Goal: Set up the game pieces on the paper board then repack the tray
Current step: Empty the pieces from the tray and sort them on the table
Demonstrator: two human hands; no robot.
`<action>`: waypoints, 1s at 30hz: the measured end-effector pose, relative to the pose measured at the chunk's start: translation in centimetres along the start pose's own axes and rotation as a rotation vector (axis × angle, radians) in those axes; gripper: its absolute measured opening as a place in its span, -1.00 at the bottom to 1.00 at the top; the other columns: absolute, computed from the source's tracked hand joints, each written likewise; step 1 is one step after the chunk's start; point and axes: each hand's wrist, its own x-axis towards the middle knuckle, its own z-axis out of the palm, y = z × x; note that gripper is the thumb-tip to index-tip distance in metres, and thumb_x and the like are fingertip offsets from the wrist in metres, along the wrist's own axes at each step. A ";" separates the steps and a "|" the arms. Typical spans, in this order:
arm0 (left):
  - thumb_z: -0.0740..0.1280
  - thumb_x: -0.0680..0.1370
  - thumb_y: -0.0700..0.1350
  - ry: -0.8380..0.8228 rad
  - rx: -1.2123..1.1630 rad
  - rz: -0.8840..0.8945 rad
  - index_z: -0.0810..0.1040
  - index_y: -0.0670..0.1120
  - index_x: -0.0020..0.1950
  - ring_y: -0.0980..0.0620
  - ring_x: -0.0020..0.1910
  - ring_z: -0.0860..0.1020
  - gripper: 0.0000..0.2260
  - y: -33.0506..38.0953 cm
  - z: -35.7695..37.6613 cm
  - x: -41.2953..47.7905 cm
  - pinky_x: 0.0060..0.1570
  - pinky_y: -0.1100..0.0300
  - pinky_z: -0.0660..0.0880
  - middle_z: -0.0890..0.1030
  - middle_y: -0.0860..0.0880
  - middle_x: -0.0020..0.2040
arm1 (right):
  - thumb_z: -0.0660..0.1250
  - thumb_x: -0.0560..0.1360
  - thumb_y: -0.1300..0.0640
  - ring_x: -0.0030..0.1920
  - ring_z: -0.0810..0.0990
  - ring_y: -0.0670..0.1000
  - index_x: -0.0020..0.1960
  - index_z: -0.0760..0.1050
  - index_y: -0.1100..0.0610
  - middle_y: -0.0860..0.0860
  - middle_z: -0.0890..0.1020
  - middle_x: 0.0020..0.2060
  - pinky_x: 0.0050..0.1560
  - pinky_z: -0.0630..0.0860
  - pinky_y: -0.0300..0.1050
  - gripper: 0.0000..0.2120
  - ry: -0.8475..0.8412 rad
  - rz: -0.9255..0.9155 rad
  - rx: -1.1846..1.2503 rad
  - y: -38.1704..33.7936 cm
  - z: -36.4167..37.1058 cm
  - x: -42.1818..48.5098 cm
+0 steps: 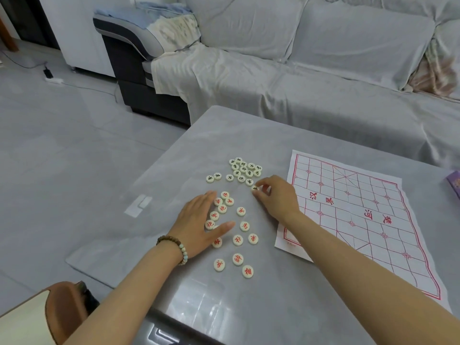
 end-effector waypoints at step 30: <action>0.14 0.11 0.58 -0.104 0.250 -0.013 -0.47 -0.11 0.43 0.07 0.46 -0.34 0.25 0.0 0.5 -3.7 0.43 0.11 -0.32 -0.37 0.00 0.48 | -0.08 0.63 -0.07 0.29 0.39 -0.11 0.30 0.44 0.10 -0.04 0.50 0.27 0.23 0.22 -0.31 -0.55 -0.346 -0.121 0.466 -6.3 3.2 -4.8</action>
